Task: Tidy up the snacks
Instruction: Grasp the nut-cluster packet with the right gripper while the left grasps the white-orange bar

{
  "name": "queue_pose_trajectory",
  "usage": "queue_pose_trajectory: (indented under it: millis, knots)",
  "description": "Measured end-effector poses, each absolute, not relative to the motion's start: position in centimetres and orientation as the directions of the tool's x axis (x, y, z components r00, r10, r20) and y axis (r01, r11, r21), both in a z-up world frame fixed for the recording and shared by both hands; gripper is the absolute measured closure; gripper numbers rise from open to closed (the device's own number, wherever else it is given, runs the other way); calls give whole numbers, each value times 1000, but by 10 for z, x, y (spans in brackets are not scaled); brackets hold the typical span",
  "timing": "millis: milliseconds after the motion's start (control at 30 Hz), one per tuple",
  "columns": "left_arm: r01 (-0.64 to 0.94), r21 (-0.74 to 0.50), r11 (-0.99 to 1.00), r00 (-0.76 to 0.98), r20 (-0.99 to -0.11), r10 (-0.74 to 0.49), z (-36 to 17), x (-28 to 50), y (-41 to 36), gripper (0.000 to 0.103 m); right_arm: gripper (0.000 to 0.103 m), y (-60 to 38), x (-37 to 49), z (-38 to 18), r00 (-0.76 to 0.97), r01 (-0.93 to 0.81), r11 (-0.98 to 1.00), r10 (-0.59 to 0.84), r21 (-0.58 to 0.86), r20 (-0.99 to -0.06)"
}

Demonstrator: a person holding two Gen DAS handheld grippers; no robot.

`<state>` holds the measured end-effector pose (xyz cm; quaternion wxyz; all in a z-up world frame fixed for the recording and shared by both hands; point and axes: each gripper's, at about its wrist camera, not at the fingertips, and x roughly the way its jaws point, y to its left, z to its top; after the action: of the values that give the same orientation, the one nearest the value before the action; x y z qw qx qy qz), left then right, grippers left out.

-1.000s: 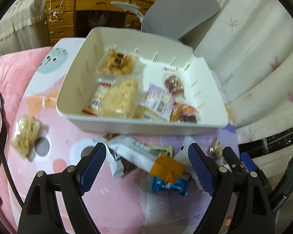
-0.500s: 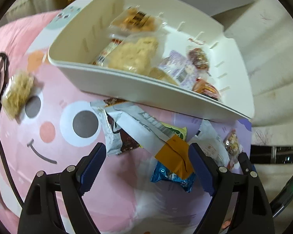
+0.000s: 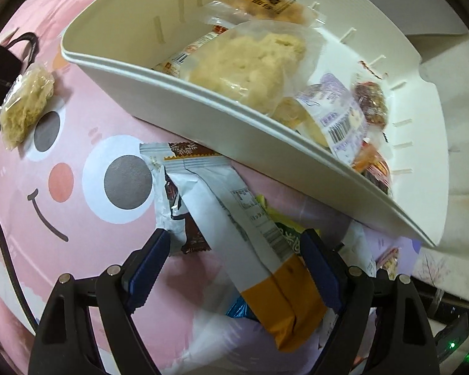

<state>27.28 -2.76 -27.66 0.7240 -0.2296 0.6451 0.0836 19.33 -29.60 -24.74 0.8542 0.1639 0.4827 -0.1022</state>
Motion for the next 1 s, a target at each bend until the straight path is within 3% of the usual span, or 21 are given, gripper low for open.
queue_pose_trajectory:
  millis: [100,267,700,833,900,1000]
  knots:
    - [-438,-172,883,133,-983,-126,-277,274,-28,34,16,-294,199,-250,509,332,926,-15,181,-860]
    - [-447,-160,880,104,-987,-127,-279,275,-24,66,15,-291,207,-251,519,326,933,-43,152,-854]
    - [-405,-248,880,126,-968,-215,-280,255,-21,68,16,-286,213,-253,547,314,942,-77,119,-834]
    - [-399,-266,878,125,-964,-236,-278,252,-16,68,33,-283,209,-251,555,308,942,-63,134,-830]
    - [-398,-273,876,127,-962,-242,-277,248,-12,68,52,-280,208,-249,556,300,943,-52,142,-829]
    - [-395,-280,875,139,-960,-244,-270,247,-4,68,58,-275,205,-245,555,301,946,-73,119,-828]
